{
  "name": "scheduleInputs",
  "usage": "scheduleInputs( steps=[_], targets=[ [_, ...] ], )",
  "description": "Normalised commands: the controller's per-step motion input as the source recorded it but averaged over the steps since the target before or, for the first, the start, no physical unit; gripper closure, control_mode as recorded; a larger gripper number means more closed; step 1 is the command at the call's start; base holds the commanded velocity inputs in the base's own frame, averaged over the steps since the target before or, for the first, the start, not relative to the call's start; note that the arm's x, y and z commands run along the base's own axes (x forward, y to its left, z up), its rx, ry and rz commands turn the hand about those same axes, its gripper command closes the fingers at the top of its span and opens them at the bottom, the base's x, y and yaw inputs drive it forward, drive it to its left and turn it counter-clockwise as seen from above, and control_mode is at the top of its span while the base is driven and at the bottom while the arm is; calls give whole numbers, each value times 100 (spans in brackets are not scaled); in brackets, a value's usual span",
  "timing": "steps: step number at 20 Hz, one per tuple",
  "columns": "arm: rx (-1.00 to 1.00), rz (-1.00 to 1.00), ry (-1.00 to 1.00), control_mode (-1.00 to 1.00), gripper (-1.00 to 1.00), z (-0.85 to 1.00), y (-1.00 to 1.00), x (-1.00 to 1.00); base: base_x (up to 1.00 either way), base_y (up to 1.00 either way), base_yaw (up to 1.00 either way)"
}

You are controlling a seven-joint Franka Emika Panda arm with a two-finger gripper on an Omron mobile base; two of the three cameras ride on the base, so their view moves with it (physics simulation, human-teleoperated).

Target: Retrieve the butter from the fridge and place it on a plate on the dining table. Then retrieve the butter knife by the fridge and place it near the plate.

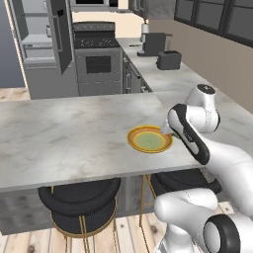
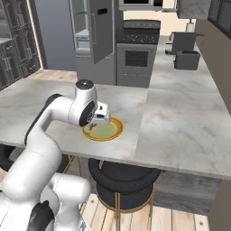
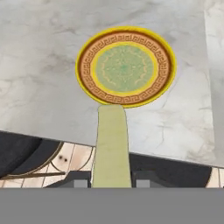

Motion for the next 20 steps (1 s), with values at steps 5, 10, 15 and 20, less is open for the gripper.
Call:
scheduleInputs(
  steps=[5,10,15,20],
  targets=[
    [-12,0,3,-100,100,-35,1,58,0,0,0],
    [-6,0,6,-100,100,-15,2,20,0,0,0],
    [0,0,0,-100,100,-24,3,46,0,0,0],
    [0,0,0,-100,100,-22,16,78,0,0,0]
  ],
)
